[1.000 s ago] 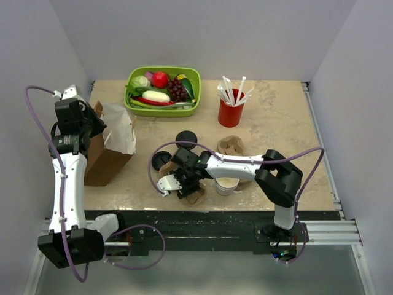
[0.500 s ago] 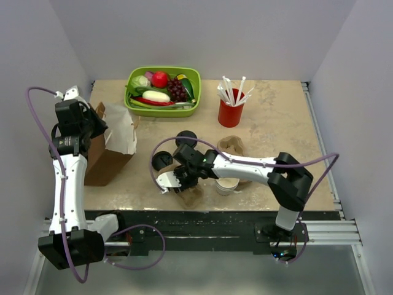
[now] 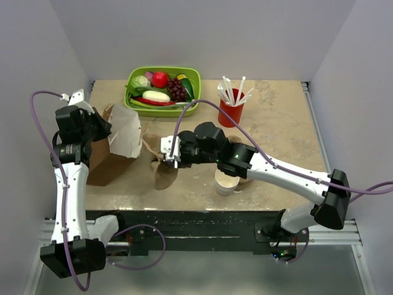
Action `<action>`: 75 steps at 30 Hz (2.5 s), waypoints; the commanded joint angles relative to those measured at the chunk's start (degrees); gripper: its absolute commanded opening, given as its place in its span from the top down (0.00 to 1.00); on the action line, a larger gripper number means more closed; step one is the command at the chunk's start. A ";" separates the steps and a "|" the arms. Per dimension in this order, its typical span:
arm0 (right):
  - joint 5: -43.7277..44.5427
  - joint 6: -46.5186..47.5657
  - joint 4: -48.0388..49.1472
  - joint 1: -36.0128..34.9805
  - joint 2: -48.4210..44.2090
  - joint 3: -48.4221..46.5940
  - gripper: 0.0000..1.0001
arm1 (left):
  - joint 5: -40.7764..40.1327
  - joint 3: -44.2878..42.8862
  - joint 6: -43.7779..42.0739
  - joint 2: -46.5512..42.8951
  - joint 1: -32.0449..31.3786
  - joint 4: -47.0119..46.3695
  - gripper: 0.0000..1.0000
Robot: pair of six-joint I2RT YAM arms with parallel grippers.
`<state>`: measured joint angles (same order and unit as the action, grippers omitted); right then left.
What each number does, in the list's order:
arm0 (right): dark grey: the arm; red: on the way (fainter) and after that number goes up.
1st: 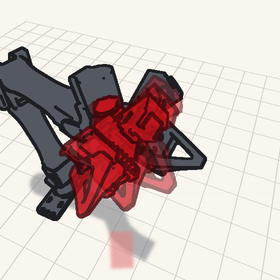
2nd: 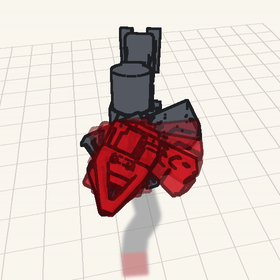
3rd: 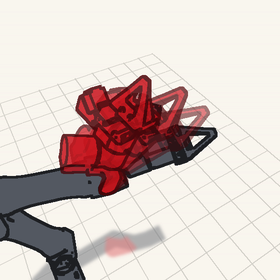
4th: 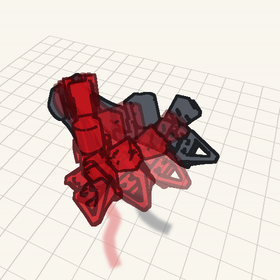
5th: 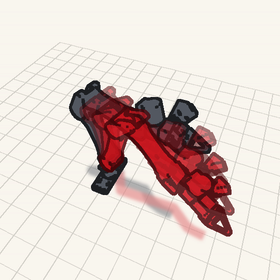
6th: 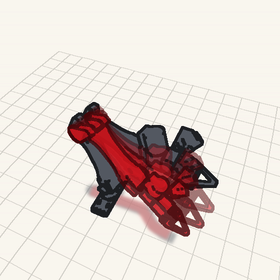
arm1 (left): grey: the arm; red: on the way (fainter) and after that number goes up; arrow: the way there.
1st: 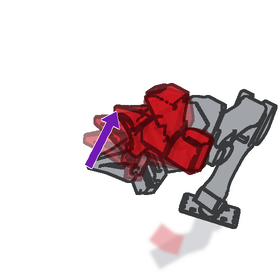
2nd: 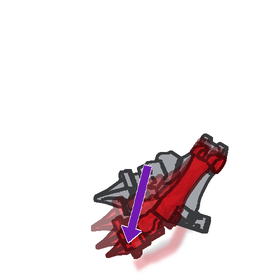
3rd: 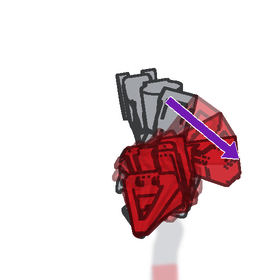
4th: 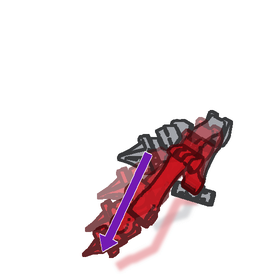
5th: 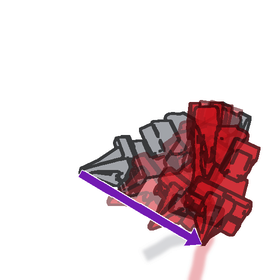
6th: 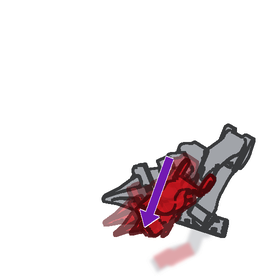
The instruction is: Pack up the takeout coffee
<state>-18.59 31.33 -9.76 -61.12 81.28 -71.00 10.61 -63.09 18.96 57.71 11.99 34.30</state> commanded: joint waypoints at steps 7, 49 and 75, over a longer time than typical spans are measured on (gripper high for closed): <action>-1.72 -24.52 4.40 2.41 12.66 -22.94 0.64 | 6.79 1.92 -2.70 -3.13 0.32 -4.33 1.00; 5.21 -40.92 5.11 6.55 33.24 -32.18 0.66 | 19.88 1.04 -1.82 -3.92 0.32 -6.53 1.00; 27.12 -41.26 7.74 -0.84 38.08 -32.35 0.51 | 21.73 1.83 1.78 -3.22 0.40 -7.94 1.00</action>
<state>5.15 -7.27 -5.56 -61.60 120.36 -102.52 31.53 -61.01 19.05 54.65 11.99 30.44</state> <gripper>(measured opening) 0.461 0.029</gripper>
